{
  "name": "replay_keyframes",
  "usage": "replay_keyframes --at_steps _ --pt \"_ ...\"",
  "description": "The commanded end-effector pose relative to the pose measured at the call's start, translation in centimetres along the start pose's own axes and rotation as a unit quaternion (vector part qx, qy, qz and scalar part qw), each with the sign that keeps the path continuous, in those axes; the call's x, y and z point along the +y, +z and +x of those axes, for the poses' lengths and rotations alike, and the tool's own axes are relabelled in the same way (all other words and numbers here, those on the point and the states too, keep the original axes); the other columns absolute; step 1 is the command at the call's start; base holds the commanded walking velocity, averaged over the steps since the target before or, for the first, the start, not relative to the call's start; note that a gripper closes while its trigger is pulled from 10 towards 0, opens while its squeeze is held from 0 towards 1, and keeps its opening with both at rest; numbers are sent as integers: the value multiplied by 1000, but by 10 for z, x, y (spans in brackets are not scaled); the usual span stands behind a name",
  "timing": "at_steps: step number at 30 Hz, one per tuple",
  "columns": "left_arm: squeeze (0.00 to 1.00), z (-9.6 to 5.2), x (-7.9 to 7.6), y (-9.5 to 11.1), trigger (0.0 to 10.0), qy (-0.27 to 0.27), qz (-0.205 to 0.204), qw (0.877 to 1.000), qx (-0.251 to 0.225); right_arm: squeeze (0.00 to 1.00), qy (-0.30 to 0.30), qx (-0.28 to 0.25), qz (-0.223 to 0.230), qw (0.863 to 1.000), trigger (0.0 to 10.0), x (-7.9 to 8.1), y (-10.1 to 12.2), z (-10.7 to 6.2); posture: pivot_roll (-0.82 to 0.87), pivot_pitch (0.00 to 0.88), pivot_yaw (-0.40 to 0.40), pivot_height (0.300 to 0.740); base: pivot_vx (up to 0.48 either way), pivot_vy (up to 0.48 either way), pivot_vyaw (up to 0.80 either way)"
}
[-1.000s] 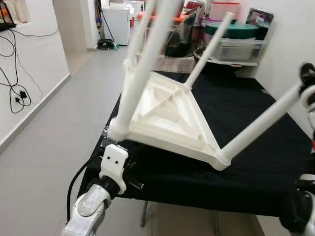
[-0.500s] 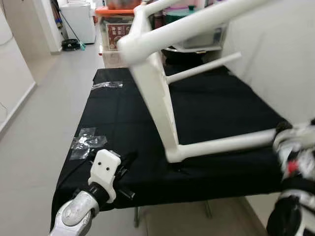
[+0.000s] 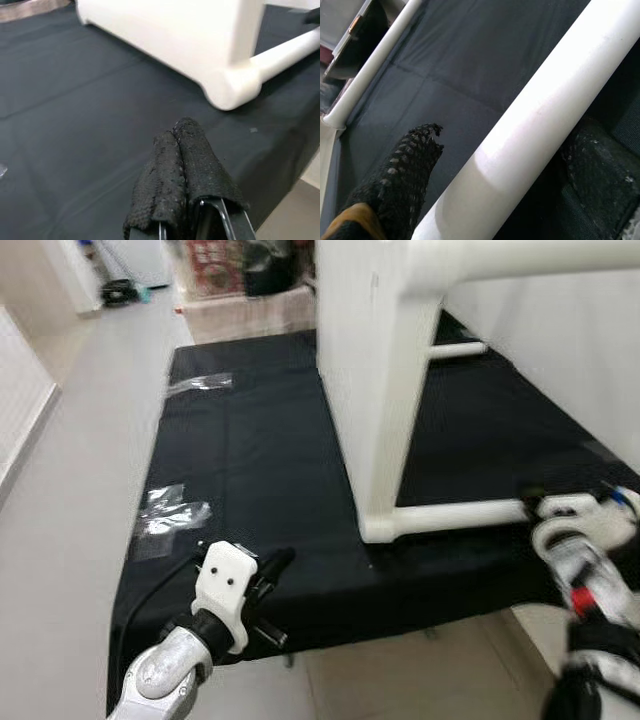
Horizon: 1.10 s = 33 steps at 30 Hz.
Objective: Building children table
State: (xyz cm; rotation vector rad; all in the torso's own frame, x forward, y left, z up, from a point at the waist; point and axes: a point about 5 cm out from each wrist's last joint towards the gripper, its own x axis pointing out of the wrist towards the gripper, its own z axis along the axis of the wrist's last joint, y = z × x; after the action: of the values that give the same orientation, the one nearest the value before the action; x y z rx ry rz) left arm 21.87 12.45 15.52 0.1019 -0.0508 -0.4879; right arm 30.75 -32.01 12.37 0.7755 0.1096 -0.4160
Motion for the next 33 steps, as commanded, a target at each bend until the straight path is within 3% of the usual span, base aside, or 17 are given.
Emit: replay_keyframes --at_steps 1,2,4,7,9,10,11,14,17,19,21,22,23,24,28,31,33 --pt "0 0 1 -4 10000 2 -5 1000 10 1000 -62 146 39 987 10000 -42 -63 -20 33 172 81 740 0 0 0" --pt "0 2 1 -4 10000 0 -6 1000 8 1000 -14 150 60 987 10000 -36 -64 -29 7 164 74 740 0 0 0" --pt "0 2 1 -4 10000 0 -6 1000 8 1000 -14 150 60 987 10000 -36 -64 -29 7 164 74 740 0 0 0" --pt "0 7 0 -4 10000 -3 -8 1000 3 1000 115 179 89 973 10000 -18 -67 -56 -16 154 62 740 0 0 0" --pt "0 7 0 -4 10000 -3 -8 1000 3 1000 115 179 89 973 10000 -18 -67 -56 -16 154 62 740 0 0 0" --pt "0 11 0 -4 10000 -3 -9 1000 -1 1000 165 209 82 960 10000 -14 -71 -73 -26 152 55 740 0 0 0" --pt "0 11 0 -4 10000 -3 -9 1000 -1 1000 165 209 82 960 10000 -14 -71 -73 -26 152 55 740 0 0 0" --pt "0 17 -1 -2 10000 -3 -12 1000 -9 1000 219 276 45 935 10000 -17 -81 -108 -46 155 42 740 0 0 0" --pt "0 18 -1 -2 10000 -2 -13 1000 -11 1000 238 290 37 926 10000 -16 -80 -118 -55 154 35 740 0 0 0" --pt "0 20 -1 -2 10000 1 -17 1000 -15 1000 301 308 -9 902 10000 -7 -71 -138 -68 153 30 740 0 0 0" --pt "0 21 -1 -1 10000 3 -19 1000 -17 1000 338 303 -50 889 10000 3 -64 -143 -70 151 31 740 0 0 0" --pt "0 21 -1 -1 10000 3 -19 1000 -17 1000 338 303 -50 889 10000 3 -64 -143 -70 151 31 740 0 0 0" --pt "0 23 0 -1 10000 5 -21 1000 -20 1000 378 285 -95 876 10000 20 -54 -143 -72 145 30 740 0 0 0" --pt "0 23 0 -1 10000 5 -21 1000 -20 1000 378 285 -95 876 10000 20 -54 -143 -72 145 30 740 0 0 0" --pt "0 28 0 0 10000 3 -21 999 -25 1000 413 214 -154 872 10000 58 -39 -123 -61 134 28 740 0 0 0" --pt "0 29 -3 1 10000 -8 -23 999 -30 1000 398 180 -162 885 10000 69 -36 -112 -58 133 28 740 0 0 0" --pt "0 31 -15 7 10000 -61 -31 997 -44 1000 381 135 -174 898 10000 86 -34 -94 -46 121 22 740 0 0 0"
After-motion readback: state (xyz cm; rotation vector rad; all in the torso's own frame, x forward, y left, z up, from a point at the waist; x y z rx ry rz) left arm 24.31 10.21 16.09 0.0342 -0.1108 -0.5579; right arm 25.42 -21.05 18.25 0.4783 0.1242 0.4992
